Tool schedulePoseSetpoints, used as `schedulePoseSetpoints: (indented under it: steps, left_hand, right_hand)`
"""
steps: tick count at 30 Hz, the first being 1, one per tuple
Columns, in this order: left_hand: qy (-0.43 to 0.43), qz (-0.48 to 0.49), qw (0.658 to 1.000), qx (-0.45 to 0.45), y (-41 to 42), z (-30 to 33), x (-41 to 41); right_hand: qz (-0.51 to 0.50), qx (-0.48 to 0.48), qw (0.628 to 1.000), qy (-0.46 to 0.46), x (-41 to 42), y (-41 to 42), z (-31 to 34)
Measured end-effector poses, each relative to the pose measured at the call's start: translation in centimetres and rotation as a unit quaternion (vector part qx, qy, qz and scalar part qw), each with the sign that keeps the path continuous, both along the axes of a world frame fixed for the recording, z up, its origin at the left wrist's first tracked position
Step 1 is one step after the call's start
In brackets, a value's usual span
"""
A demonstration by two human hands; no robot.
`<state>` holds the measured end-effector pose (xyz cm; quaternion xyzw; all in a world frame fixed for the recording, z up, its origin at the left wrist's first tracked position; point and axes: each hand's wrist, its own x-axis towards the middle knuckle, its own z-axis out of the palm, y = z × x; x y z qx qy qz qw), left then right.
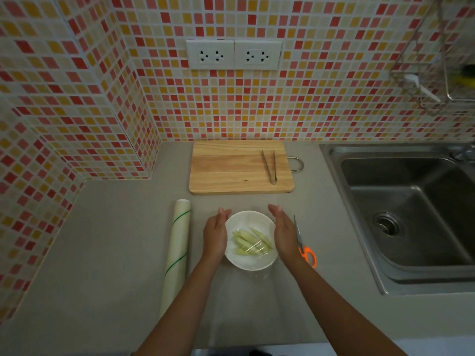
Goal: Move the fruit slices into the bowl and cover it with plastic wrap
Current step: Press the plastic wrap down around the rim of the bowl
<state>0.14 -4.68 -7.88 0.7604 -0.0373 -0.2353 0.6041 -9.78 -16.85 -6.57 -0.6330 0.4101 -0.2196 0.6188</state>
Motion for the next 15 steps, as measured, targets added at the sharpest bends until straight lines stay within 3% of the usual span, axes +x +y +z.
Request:
schedulePoseSetpoints:
  steps: [2, 7, 15]
  left_hand:
    - [0.002, -0.001, 1.000, 0.028, 0.4, -0.4, 0.4]
    - [-0.001, -0.047, 0.992, 0.113, 0.5, -1.0, 0.9]
    - [0.018, -0.025, 0.999, 0.025, 1.0, -1.0, 0.8]
  right_hand:
    - [-0.036, -0.038, 0.999, -0.008, -0.6, 0.8, -0.5]
    - [-0.043, -0.003, 0.999, 0.000, -0.9, 2.9, -1.8]
    - [-0.045, -0.035, 0.998, 0.036, -0.5, 2.4, -2.0]
